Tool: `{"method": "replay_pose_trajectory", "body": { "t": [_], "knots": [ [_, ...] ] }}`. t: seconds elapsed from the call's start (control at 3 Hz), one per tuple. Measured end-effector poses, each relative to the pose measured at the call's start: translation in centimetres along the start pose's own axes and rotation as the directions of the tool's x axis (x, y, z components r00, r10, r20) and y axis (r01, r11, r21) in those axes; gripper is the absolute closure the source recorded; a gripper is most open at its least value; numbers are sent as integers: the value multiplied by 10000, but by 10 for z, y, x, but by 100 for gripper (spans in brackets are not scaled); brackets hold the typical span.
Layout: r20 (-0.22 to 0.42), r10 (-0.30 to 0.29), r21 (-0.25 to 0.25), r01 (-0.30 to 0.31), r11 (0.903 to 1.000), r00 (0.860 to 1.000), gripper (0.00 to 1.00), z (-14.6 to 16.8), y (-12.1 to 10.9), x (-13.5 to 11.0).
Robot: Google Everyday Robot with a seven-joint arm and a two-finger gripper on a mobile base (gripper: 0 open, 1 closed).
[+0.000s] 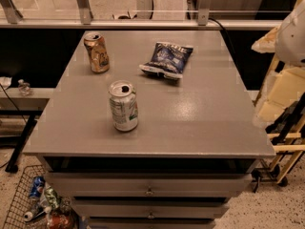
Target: Knock 7up can over
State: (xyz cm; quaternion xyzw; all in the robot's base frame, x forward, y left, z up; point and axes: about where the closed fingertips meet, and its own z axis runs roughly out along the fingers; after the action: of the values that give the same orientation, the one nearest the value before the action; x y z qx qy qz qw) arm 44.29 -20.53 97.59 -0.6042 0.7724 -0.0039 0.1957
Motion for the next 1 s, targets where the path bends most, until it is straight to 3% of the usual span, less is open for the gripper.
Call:
{"method": "replay_pose_trajectory", "body": {
  "t": [0.33, 0.67, 1.0],
  "knots": [
    [2217, -222, -502, 341, 9982, 9749, 0, 42, -10, -23],
    [4615, -416, -1005, 988, 9900, 8862, 0, 75, -3, -81],
    [5465, -370, -1270, 1265, 9838, 8366, 0, 67, 8, -115]
  ]
}}
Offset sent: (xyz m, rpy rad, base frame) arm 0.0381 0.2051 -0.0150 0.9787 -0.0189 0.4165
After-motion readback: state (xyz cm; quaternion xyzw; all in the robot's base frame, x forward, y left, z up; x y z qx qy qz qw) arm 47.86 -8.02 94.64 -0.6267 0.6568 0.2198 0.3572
